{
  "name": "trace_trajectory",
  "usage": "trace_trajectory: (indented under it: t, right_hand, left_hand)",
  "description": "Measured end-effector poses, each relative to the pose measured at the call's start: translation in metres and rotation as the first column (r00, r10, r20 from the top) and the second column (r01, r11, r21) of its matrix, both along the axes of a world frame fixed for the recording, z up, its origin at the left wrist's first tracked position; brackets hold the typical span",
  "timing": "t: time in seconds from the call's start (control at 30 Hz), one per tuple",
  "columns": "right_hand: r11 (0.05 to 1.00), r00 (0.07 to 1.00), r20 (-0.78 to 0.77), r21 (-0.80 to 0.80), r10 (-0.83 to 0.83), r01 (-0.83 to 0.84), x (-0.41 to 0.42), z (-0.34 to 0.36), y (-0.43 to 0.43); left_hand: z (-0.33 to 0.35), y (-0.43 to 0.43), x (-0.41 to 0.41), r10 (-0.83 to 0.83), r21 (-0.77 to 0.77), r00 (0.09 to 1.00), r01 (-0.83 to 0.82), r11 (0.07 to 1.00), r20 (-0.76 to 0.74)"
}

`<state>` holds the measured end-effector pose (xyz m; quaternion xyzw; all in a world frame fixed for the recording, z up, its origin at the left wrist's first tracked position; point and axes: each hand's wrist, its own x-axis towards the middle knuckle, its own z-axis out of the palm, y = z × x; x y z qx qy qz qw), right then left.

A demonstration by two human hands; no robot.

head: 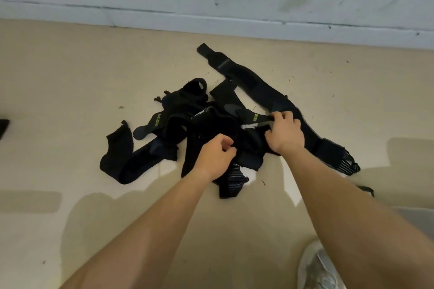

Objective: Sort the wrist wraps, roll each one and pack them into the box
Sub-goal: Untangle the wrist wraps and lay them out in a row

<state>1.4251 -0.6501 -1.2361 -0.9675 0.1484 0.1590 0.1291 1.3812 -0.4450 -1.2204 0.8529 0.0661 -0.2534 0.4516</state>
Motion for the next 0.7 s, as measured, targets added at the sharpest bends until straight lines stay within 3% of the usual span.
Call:
trace_trajectory:
  t: [0.07,0.23,0.4,0.5,0.63,0.7]
  right_hand:
    - [0.999,1.0,0.011,0.032,-0.024,0.023,0.006,-0.011,-0.003]
    - [0.965,0.941,0.25,0.188,-0.226,0.182,-0.005,-0.015,0.001]
    - [0.926,0.851,0.398,0.296,-0.342,0.234,-0.043,0.01,0.021]
    - [0.93,0.837,0.444,0.315,-0.319,0.188,-0.065,0.028,0.037]
    - [0.972,0.846,0.51,0.233,-0.156,0.039,-0.097,0.04,0.054]
    - [0.975,0.854,0.515,0.216,-0.07,-0.051,-0.112,0.041,0.059]
  left_hand:
    - [-0.01,-0.008,0.002,0.044,-0.088,0.999,-0.043,0.995,0.006]
    - [-0.028,-0.02,0.001,-0.067,-0.16,0.995,0.055,0.986,-0.067]
    - [-0.023,-0.025,0.0,0.106,-0.189,0.965,-0.153,0.97,-0.238]
    - [-0.004,-0.03,-0.001,0.185,-0.198,0.918,-0.266,0.944,-0.352]
    - [0.019,-0.025,-0.002,0.352,-0.362,0.818,-0.531,0.766,-0.456]
    - [0.026,-0.022,-0.007,0.346,-0.378,0.835,-0.513,0.77,-0.429]
